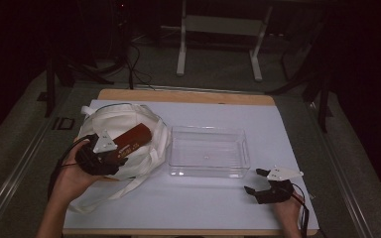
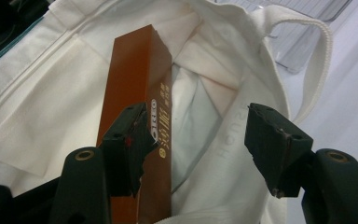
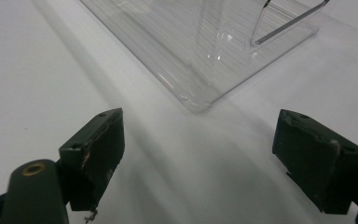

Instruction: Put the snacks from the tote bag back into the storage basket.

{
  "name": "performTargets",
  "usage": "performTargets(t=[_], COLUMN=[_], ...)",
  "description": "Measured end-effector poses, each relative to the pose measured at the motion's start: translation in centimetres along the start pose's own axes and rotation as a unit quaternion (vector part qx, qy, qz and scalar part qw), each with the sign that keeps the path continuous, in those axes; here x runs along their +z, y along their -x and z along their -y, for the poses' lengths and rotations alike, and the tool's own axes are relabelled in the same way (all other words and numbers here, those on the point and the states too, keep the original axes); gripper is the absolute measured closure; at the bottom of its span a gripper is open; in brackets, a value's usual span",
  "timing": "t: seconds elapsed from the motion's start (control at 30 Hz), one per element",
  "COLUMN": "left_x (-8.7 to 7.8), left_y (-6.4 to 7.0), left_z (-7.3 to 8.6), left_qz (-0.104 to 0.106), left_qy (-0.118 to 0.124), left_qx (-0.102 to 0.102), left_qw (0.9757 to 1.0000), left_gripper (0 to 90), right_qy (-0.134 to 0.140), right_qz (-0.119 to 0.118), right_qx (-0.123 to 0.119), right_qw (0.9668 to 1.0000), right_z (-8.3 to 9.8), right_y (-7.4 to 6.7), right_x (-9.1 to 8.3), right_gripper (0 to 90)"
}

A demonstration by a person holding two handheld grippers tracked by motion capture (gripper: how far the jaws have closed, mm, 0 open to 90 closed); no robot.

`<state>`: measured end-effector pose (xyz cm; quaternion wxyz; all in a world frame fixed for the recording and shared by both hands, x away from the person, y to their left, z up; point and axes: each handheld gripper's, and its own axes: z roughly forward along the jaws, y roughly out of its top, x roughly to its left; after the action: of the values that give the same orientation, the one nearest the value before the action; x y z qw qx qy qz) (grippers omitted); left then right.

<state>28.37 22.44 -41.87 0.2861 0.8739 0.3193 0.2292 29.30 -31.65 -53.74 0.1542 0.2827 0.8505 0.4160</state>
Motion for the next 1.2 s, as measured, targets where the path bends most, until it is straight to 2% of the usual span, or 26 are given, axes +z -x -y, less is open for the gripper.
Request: performTargets(t=[0.47, 0.67, 0.8, 1.2], left_x=[0.2, 0.4, 0.5, 1.1], left_y=[-1.3, -1.9, -2.2, -3.0], left_z=[-0.1, 0.0, 0.0, 0.3], left_qz=[0.002, 0.005, 0.012, 0.013], left_qy=[-0.011, -0.015, -0.010, -0.017], left_qx=[-0.005, -0.002, 0.003, 0.009], left_qw=[0.9999, 0.9999, 0.9999, 0.9997], left_gripper=[40.5, 40.5, 40.3, 39.5], right_qy=[-0.004, -0.005, -0.006, -0.005], right_qz=[0.001, 0.002, 0.003, 0.004], right_qx=[-0.007, -0.007, -0.008, -0.011], right_qw=[1.0000, 1.0000, 0.9999, 0.9999], right_z=[0.0, 0.0, 0.0, 0.0], right_y=[-0.1, -0.2, -0.2, -0.2], right_x=[0.1, 0.1, 0.1, 0.1], right_gripper=[16.9, 16.9, 16.9, 16.9])
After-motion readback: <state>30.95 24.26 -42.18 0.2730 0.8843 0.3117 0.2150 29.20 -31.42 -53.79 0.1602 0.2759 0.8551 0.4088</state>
